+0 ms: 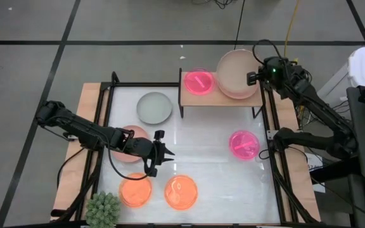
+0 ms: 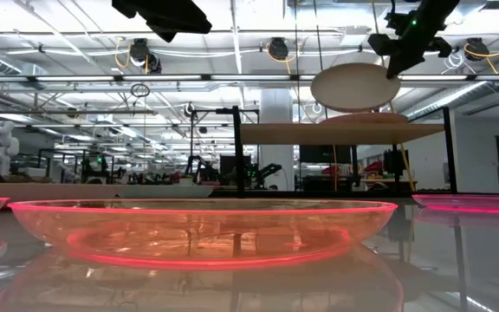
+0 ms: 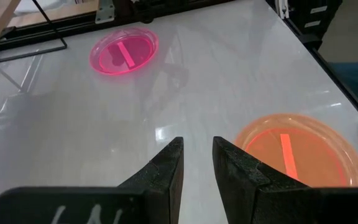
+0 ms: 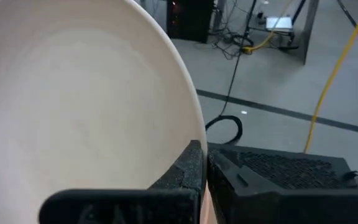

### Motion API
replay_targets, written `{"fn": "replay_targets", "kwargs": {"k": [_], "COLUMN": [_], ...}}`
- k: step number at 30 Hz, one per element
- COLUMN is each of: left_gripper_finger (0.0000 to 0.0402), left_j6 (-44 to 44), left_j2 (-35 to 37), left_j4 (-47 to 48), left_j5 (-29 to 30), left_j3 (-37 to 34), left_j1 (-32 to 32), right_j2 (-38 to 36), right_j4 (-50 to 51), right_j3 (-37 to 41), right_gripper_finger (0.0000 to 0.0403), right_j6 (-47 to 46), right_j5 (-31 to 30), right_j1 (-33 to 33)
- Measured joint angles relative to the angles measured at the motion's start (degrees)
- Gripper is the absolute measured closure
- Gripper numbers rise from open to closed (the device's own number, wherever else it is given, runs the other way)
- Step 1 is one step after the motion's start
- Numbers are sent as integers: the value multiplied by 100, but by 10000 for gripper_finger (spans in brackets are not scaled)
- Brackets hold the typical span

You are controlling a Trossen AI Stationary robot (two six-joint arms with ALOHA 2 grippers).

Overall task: Place and stack plates onto a shelf
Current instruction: Stack the light brown plate on top of the pink plate on the shelf

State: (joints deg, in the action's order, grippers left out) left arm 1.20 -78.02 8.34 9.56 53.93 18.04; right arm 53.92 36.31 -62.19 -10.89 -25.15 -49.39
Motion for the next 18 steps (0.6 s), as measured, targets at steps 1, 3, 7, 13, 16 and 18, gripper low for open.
{"fn": "replay_targets", "kwargs": {"k": [1, 3, 7, 13, 16, 18], "left_gripper_finger": [309, 309, 309, 309, 309, 309], "left_j6": [-1, -1, 0, 2, 2, 2], "left_j2": [0, 0, 0, 0, 0, 0], "left_j4": [-4, -7, -7, -4, -4, -4], "left_j5": [0, 0, 0, 0, 0, 0], "left_j3": [0, 0, 0, 0, 0, 0], "left_j1": [0, 0, -1, 0, -1, 0], "right_j2": [16, 55, 111, 225, 228, 227], "right_j4": [42, 59, 92, 212, 213, 212], "right_j3": [0, 2, 2, 2, 2, 2], "right_gripper_finger": [403, 403, 403, 402, 397, 392], "right_j6": [6, 5, 4, 20, 22, 21], "right_j5": [-6, -9, -2, -13, -13, -14], "right_j1": [-12, -15, -12, -12, -14, -12]}}
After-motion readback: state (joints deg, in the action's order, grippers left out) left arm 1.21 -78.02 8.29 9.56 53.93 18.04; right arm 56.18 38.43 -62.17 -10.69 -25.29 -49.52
